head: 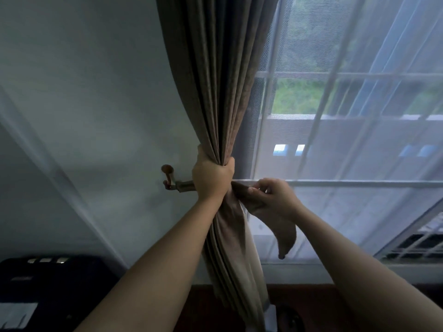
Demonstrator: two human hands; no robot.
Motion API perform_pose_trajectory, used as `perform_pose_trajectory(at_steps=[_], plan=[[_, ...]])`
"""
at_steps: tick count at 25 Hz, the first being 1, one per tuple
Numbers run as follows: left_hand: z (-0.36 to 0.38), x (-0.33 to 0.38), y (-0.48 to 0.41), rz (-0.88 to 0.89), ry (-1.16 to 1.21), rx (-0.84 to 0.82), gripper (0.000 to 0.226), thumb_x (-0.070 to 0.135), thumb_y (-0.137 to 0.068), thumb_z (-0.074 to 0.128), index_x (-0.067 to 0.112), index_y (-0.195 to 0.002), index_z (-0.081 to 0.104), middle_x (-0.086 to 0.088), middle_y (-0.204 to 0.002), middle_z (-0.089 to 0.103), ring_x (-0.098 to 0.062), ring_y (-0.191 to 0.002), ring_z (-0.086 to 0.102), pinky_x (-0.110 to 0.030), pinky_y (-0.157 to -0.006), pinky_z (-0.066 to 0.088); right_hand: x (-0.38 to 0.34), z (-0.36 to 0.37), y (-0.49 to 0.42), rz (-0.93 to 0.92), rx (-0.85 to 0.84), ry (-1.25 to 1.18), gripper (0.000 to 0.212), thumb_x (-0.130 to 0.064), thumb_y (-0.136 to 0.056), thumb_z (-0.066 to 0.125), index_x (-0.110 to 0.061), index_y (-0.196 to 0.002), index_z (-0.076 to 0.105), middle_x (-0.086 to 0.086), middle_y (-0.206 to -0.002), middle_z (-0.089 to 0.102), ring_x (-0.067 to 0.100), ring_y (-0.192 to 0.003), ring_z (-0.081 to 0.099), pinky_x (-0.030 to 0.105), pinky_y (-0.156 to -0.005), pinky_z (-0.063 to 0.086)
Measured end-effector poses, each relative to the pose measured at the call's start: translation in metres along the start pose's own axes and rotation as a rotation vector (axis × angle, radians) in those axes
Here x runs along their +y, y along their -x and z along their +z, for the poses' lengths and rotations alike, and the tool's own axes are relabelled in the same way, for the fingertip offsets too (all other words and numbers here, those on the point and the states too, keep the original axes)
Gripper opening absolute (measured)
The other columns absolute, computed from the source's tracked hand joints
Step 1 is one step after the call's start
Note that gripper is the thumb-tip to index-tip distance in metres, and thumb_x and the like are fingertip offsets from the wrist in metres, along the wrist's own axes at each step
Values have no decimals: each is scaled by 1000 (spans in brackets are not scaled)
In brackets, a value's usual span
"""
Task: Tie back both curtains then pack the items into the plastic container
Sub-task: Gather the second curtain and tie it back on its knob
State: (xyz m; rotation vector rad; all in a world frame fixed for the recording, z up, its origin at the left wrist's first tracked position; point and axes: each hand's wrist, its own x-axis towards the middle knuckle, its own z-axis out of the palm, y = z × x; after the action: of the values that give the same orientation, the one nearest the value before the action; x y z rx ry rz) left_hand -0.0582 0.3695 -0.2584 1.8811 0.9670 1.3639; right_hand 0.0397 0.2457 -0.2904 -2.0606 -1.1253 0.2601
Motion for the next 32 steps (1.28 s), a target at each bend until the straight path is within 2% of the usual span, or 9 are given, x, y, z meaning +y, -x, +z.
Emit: perform_pose_trajectory(at_steps=[3, 5, 9, 12, 15, 21, 24, 28, 32], plan=[[11, 5, 1, -79, 16, 11, 44, 18, -69, 73, -1, -106, 59, -16, -85, 68, -36, -81, 63, -27, -66, 42, -14, 12, 22, 94, -5, -202, 5, -19, -83, 69, -23, -84, 72, -15, -55, 60, -7, -47, 53, 9, -49, 36], [18, 9, 3, -141, 35, -35, 38, 23, -67, 71, 1, -97, 63, -12, -83, 68, -32, -80, 64, -27, -64, 43, -24, 30, 41, 171, 15, -379, 19, -11, -83, 68, -22, -98, 71, -13, -63, 62, -6, -50, 56, 9, -53, 42], [25, 19, 3, -240, -19, -234, 31, 26, -71, 67, 2, -91, 66, -12, -83, 70, -28, -79, 67, -24, -60, 42, -42, 78, 66, 237, 237, -714, 42, -3, -79, 65, -34, -107, 65, -7, -85, 72, 1, -77, 68, 21, -77, 56], [19, 28, -8, -152, -299, -374, 45, 39, -72, 59, 4, -100, 65, -16, -100, 69, -31, -93, 65, -29, -74, 51, -50, 101, 67, 254, 347, -749, 44, -6, -78, 63, -35, -111, 66, -10, -99, 71, 2, -86, 68, 18, -79, 54], [7, 37, -16, -95, -550, -589, 48, 46, -83, 52, 14, -117, 60, -8, -118, 63, -30, -109, 59, -27, -83, 45, -52, 111, 64, 320, 368, -698, 47, -16, -77, 64, -27, -122, 62, -7, -103, 72, 7, -90, 67, 25, -83, 55], [6, 31, -17, -353, -183, -684, 43, 38, -83, 53, 21, -123, 51, -3, -115, 61, -24, -100, 59, -33, -69, 55, -58, 126, 52, 356, 473, -929, 44, -13, -76, 69, -16, -119, 60, 5, -128, 47, 9, -88, 65, 21, -79, 55], [7, 26, -19, -355, -130, -691, 43, 39, -81, 55, 23, -121, 51, -1, -113, 60, -21, -95, 57, -29, -65, 51, -57, 137, 45, 353, 476, -1023, 44, -18, -72, 71, -20, -114, 59, 6, -136, 47, 5, -95, 65, 24, -79, 56], [11, 24, -19, -339, -123, -643, 37, 37, -80, 56, 20, -113, 55, 1, -93, 61, -17, -80, 57, -28, -60, 55, -60, 145, 34, 389, 522, -1344, 35, -11, -71, 58, -35, -97, 64, 19, -137, 43, 30, -113, 60, 23, -67, 55], [10, 24, -19, -312, -123, -644, 35, 36, -81, 57, 20, -112, 56, -1, -98, 63, -19, -85, 57, -25, -59, 54, -54, 145, 27, 378, 588, -1334, 36, 0, -75, 57, -27, -99, 58, 28, -127, 47, 28, -98, 64, 18, -61, 52]])
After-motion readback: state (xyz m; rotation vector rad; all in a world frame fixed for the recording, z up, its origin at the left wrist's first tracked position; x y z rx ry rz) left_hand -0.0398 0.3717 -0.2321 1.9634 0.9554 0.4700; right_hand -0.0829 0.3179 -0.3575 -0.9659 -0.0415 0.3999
